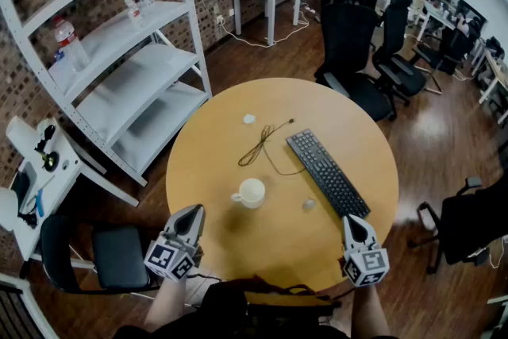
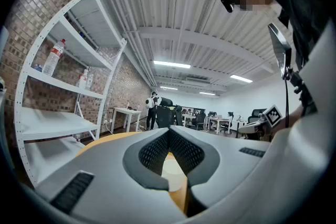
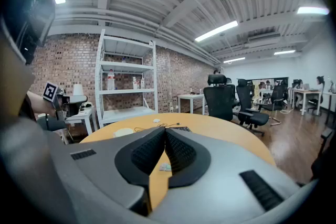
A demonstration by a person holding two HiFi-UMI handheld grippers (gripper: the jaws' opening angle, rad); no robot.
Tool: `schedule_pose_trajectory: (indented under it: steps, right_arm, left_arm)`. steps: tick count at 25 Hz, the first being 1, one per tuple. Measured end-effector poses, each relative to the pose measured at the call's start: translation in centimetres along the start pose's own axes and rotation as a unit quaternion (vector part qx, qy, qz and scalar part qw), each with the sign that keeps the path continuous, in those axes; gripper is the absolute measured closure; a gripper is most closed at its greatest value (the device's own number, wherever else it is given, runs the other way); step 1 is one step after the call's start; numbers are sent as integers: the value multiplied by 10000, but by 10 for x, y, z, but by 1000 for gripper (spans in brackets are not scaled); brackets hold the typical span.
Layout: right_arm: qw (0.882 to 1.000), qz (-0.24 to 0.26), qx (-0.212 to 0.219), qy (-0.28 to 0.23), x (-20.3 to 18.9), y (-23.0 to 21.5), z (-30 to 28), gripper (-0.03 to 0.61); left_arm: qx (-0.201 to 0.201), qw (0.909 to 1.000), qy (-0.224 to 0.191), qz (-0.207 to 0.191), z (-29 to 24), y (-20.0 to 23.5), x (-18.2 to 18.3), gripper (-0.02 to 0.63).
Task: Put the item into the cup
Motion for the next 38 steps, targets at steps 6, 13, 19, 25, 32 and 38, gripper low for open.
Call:
schedule_pose_trajectory:
  steps: [6,13,19,25,32,38]
  right_arm:
    - [9975,66,498,491,-40,4,-54,571]
    - [9824,449,937,1553,-100,1,-109,388]
    - [9629,890,764,2429,-146,-5,-149,348]
    - [9546,727,506,2846,-169,-6,-159,348]
    - [9553,463,228,2913,-171,-10,-154,465]
    - [9719,600,280,2260,-148,16,-152,480]
  left_arm:
    - [-61,9999,83,-57,-15,8,-8,620]
    - [63,9992,383,-83,-13,22,-14,620]
    - [229,9982,552,-38,3,27,-14,620]
    - [290,9967,755,17,18,40,-16,620]
    - [169,9969,764,116,13,48,-19,620]
    - [60,9971,749,119,10,57,-18,620]
Point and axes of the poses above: the fingertips, and each gripper's own axes: z backward along the fingers, y to its left, x out of its top, the point moved 7 cm from there along z, backward along the fingers, and after that the axes turned 12 degrees about -y, right-handed, at the moved point
